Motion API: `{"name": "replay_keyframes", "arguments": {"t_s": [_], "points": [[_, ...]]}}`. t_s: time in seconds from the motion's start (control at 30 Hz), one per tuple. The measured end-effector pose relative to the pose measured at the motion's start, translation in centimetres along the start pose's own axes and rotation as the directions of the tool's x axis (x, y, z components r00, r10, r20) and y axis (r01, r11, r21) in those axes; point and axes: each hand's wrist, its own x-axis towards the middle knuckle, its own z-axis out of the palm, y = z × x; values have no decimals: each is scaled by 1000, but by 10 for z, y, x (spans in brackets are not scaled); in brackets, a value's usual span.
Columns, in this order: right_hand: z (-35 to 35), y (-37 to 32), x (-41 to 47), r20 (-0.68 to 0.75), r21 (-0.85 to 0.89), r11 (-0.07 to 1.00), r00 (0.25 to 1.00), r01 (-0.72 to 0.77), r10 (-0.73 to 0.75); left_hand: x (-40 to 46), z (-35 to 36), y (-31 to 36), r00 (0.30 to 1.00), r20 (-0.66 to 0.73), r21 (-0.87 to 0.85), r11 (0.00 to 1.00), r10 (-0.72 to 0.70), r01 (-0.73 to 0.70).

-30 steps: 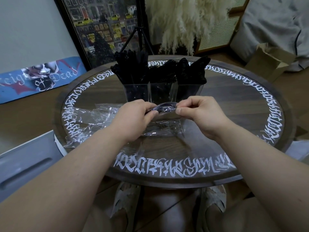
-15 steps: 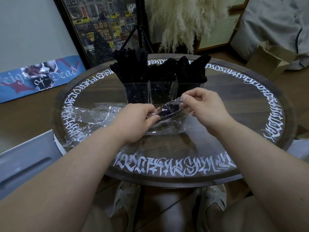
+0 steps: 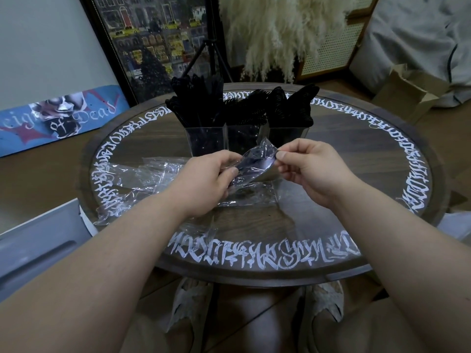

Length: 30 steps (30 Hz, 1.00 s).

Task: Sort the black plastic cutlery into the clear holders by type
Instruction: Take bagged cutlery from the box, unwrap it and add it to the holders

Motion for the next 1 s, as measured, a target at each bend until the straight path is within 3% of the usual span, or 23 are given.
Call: {"name": "replay_keyframes", "arguments": {"t_s": [0.3,0.47,0.57,0.7,1.0], "points": [[7,-1,0,-24,206,974,995,-92,99,1,-1,-1,999,-50,17,1000,6,-5],[13,0,-3,82,144,983,992,-111,100,-2,2,1,1000,-21,-101,995,-16,14],[13,0,0,-9,59,997,999,-50,51,-1,-1,-4,999,-42,-79,997,-26,23],[-5,-4,5,-175,135,990,983,-32,55,-4,-13,-15,993,0,-189,975,-120,118],[-15,-1,7,-153,177,982,983,-69,96,1,-9,-15,990,-83,-181,979,-110,94]]}}
